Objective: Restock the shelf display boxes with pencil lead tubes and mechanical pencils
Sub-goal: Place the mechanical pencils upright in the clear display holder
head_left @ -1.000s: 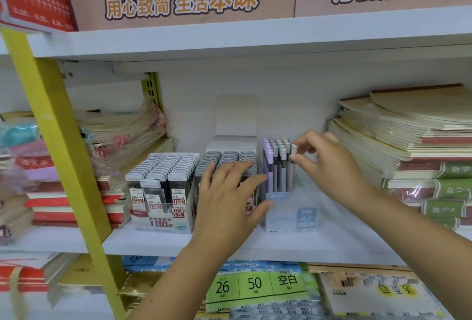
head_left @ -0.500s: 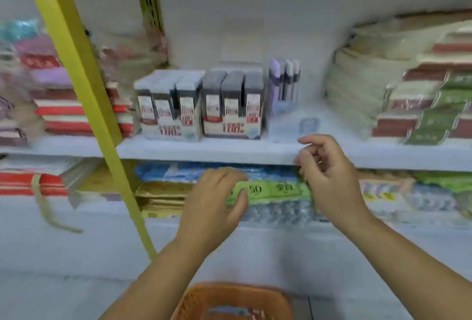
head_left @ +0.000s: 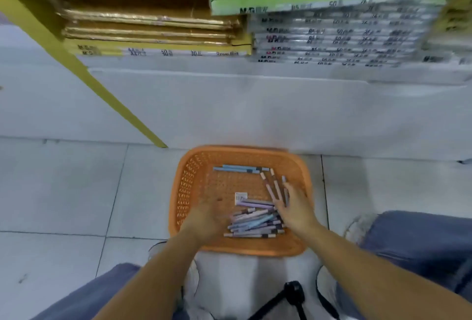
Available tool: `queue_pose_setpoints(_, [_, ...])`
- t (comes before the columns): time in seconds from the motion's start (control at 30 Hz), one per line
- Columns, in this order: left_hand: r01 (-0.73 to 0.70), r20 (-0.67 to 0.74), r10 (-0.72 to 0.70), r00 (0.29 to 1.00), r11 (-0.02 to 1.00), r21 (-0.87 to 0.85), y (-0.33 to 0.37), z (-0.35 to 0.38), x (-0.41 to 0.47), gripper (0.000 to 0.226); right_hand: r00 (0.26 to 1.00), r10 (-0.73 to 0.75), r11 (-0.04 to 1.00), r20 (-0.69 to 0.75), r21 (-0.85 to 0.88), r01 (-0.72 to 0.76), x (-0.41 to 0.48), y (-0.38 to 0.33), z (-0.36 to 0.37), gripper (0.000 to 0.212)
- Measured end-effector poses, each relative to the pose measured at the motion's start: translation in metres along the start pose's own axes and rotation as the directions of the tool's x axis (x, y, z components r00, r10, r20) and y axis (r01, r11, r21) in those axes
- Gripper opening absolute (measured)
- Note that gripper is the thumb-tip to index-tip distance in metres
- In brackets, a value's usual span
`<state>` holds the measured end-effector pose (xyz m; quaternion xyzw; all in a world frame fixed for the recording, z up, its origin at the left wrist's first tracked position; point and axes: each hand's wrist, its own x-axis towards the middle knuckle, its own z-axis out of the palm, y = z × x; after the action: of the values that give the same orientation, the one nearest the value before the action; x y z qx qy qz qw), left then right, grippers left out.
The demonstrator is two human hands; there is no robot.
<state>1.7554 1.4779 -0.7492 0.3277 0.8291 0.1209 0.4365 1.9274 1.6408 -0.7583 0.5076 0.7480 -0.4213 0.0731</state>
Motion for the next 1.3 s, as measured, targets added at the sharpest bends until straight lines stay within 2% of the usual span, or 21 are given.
queue_pose_setpoints(0.1, [0.049,0.067,-0.051,0.996,0.998,0.039,-0.009,0.021,0.019,0.075,0.996,0.090,0.996,0.008,-0.022,-0.090,0.016,0.005,0.020,0.079])
queue_pose_setpoints(0.17, [0.060,0.095,-0.065,0.993,0.996,0.063,-0.014,0.032,0.029,0.077,0.991,0.130,0.991,-0.016,0.032,-0.129,0.029,0.006,0.031,0.085])
queue_pose_setpoints(0.23, [0.050,0.087,-0.060,0.994,0.991,0.120,-0.019,0.040,0.035,0.070,0.986,0.150,0.988,-0.077,-0.009,-0.151,0.037,0.007,0.040,0.085])
queue_pose_setpoints(0.3, [0.026,0.064,-0.039,0.997,0.980,0.197,-0.023,0.043,0.039,0.058,0.980,0.141,0.983,-0.142,-0.097,-0.155,0.044,0.007,0.045,0.075])
queue_pose_setpoints(0.37, [-0.001,0.049,-0.011,0.999,0.972,0.236,-0.028,0.044,0.042,0.046,0.982,0.134,0.987,-0.131,-0.065,-0.144,0.052,0.009,0.046,0.057])
queue_pose_setpoints(0.43, [-0.014,0.043,0.006,0.999,0.980,0.198,-0.032,0.046,0.045,0.041,0.984,0.164,0.986,-0.070,-0.001,-0.165,0.059,0.012,0.042,0.039])
queue_pose_setpoints(0.53, [-0.074,0.024,0.072,0.997,0.992,0.106,-0.033,0.047,0.048,0.044,0.987,0.162,0.987,-0.011,-0.019,-0.163,0.065,0.015,0.033,0.021])
queue_pose_setpoints(0.67, [-0.099,0.014,0.098,0.995,0.992,0.084,-0.025,0.053,0.053,0.049,0.985,0.159,0.987,0.065,0.019,-0.160,0.069,0.013,0.024,0.014])
queue_pose_setpoints(0.73, [-0.085,-0.034,0.089,0.995,0.990,0.115,-0.022,0.057,0.055,0.037,0.977,0.177,0.980,0.116,0.072,-0.186,0.070,0.012,0.019,0.011])
queue_pose_setpoints(0.83, [-0.105,-0.052,0.114,0.992,0.982,0.155,-0.021,0.059,0.057,0.023,0.961,0.211,0.928,0.181,0.272,-0.255,0.069,0.010,0.011,0.014])
queue_pose_setpoints(0.9, [-0.122,-0.003,0.125,0.992,0.975,0.186,-0.023,0.060,0.058,0.029,0.954,0.207,0.887,0.215,0.371,-0.276,0.066,0.009,0.009,0.021])
queue_pose_setpoints(1.03, [-0.091,0.068,0.073,0.995,0.946,0.312,-0.022,0.063,0.057,0.041,0.955,0.186,0.882,0.231,0.388,-0.266,0.062,0.008,0.004,0.023])
queue_pose_setpoints(1.1, [-0.092,0.100,0.067,0.993,0.959,0.268,-0.021,0.059,0.054,0.041,0.959,0.166,0.884,0.231,0.395,-0.249,0.058,0.009,0.000,0.022])
queue_pose_setpoints(1.2, [-0.076,0.165,0.062,0.984,0.994,0.077,-0.020,0.043,0.044,0.035,0.967,0.132,0.886,0.219,0.411,-0.214,0.052,0.003,-0.009,0.021])
queue_pose_setpoints(1.3, [-0.048,0.140,0.050,0.989,0.999,-0.017,-0.015,0.022,0.028,0.032,0.977,0.080,0.883,0.198,0.441,-0.162,0.045,-0.010,-0.022,0.018])
